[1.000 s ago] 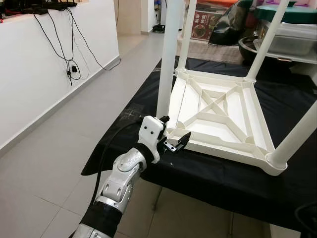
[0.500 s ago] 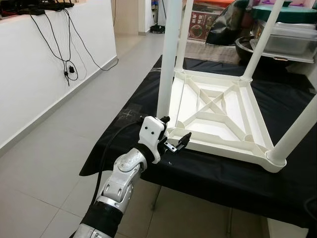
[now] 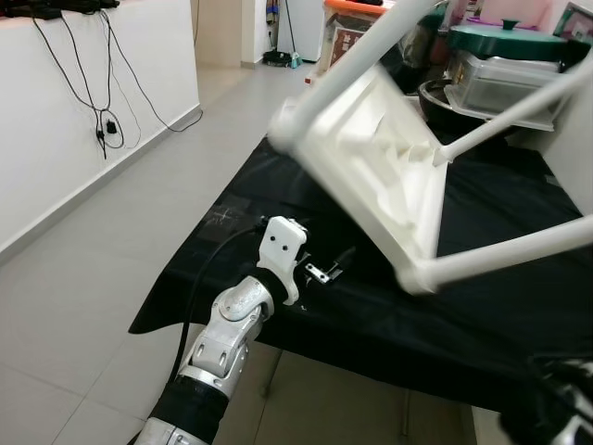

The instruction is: Building children table

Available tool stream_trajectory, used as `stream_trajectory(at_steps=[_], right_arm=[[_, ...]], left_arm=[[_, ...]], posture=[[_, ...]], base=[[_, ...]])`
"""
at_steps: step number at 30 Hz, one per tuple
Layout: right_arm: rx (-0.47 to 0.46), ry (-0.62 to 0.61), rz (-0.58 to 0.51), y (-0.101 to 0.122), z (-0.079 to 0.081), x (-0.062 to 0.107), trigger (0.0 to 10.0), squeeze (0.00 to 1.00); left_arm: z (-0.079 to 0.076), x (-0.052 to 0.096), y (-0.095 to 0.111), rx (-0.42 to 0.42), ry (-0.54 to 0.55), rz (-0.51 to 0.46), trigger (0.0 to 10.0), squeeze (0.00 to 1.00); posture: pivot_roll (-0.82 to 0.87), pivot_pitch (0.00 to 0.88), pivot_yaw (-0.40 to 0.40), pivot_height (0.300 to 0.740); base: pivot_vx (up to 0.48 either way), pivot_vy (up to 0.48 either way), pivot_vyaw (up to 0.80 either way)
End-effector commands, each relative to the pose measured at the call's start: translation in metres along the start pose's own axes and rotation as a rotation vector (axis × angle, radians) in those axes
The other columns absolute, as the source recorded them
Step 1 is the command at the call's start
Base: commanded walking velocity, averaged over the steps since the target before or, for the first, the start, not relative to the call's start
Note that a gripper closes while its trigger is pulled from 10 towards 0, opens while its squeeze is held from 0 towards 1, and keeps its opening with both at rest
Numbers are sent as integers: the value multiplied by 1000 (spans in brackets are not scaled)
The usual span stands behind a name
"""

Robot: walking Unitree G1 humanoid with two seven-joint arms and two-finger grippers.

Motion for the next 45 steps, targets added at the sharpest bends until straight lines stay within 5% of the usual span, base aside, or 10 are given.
stream_trajectory(at_steps=[1,3,8,16,17,18,19,34,35,45], right_arm=[[67,-118,150,-38,-26,-2,0,0],[116,-142,293,-80,-36,7,0,0],[185,-160,478,-138,-38,28,0,0],[202,-184,608,-182,-30,44,980,0],[212,-179,626,-186,-29,45,3098,0],[212,-179,626,-186,-29,45,3098,0],[218,-180,645,-190,-29,46,10000,0],[246,-273,635,-189,-55,48,10000,0],[252,-289,620,-187,-57,47,10000,980],[206,-314,531,-164,-52,45,10000,1000]], left_arm=[[-3,0,0,9,-10,-4,10000,0],[-3,-1,0,12,-8,-5,10000,0],[-7,0,0,20,-4,-6,10000,0],[-3,0,0,10,4,-5,10000,0],[-2,0,0,8,5,-6,10000,0],[-2,0,0,8,5,-6,10000,0],[-2,0,1,7,6,-6,10000,0],[-1,0,2,-4,13,-11,10000,0],[-1,0,2,-8,11,-13,10000,0],[-3,0,2,-15,5,-14,10000,0]], posture=[[63,0,-79,740],[62,0,-82,740],[67,0,-92,740],[73,0,-99,740],[75,0,-101,740],[75,0,-101,740],[77,0,-103,740],[84,0,-101,740],[84,0,-101,740],[81,0,-106,740]], base=[[0,0,0],[0,0,0],[0,0,0],[0,0,0],[0,0,0],[0,0,0],[0,0,0],[0,0,0],[0,0,0],[0,0,0]])
Point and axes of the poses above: a point about 5 cm out from each wrist's last joint towards the gripper, its own x axis pointing back from the gripper into the wrist, its own y axis along the axis of the wrist's last joint, z = x × y, the point moved 1 cm from there along -x, pointing out of the wrist towards the gripper, and after that the axes turned 2 degrees about x, right-handed, at the moved point
